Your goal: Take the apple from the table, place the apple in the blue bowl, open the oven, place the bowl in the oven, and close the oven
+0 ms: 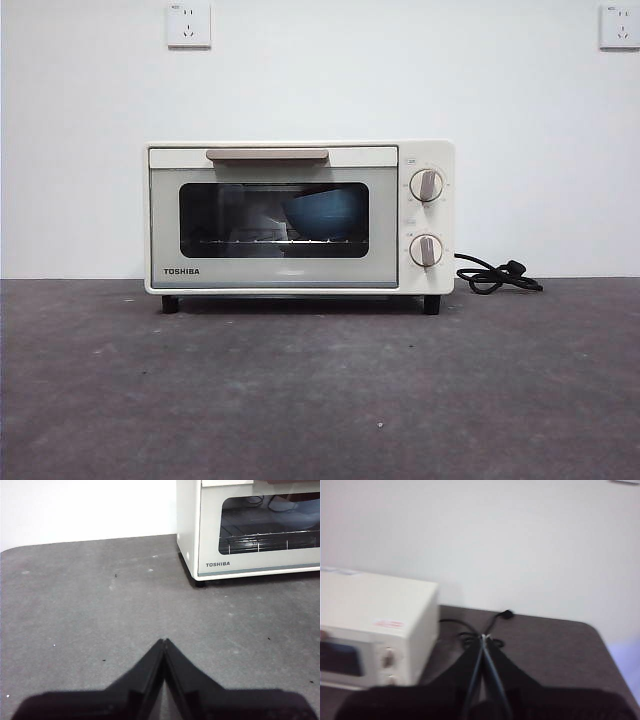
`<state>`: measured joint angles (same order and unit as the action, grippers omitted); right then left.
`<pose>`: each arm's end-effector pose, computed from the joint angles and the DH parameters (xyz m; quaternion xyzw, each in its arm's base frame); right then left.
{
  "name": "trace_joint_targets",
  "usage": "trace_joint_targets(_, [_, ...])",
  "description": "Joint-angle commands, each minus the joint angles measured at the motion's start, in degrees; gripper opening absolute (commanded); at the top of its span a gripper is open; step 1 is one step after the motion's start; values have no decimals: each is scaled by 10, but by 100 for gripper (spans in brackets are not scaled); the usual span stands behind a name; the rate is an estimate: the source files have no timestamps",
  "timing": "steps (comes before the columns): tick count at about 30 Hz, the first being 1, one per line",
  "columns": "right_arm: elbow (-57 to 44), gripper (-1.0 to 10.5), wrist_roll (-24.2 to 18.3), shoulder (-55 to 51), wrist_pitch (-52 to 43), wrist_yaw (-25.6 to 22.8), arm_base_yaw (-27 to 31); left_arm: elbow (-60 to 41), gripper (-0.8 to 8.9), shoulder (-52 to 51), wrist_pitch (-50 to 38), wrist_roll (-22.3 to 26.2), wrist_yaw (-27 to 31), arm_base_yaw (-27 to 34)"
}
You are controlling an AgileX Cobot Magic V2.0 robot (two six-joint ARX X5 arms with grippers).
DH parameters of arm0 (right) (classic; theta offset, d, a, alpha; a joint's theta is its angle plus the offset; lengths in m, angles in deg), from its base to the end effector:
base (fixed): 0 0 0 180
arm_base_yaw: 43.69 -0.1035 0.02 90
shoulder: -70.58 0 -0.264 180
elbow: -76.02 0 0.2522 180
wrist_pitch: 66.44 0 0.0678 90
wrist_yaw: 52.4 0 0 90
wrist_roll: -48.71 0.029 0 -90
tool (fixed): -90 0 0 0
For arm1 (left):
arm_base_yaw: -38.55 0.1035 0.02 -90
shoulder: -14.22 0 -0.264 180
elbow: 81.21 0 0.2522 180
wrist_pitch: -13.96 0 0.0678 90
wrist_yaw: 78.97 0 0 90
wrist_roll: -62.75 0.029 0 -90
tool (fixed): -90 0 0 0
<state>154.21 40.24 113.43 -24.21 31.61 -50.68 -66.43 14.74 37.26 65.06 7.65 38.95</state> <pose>0.1275 0.0126 0.4173 -0.0805 0.0589 0.0131 0.9949 0.0960 -0.0010 0.1528 0.0175 0.0782 -0.0275 0.9964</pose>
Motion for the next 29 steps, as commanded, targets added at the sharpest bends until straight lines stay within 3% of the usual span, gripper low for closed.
trace_joint_targets(1, [-178,1,-7,-73,-123,2,23,-6,-4,0,-2,-4,0,-1])
trace_joint_targets(7, [-411,1,-5,-207,-256,66,49,-6,-4,0,-2,-4,0,-1])
trace_joint_targets(13, [-546,1,18,-310,-278,66,62,-6,-4,0,-2,-4,0,-1])
trace_joint_targets(18, [-612,1,55,-372,-271,64,64,-6,-4,0,-2,-4,0,-1])
trace_joint_targets(22, [-636,1,52,-409,-247,62,64,-6,-4,0,-2,-4,0,-1])
trace_joint_targets(29, [-636,1,51,-424,-178,3,68,-6,-4,1,-2,-4,0,-1])
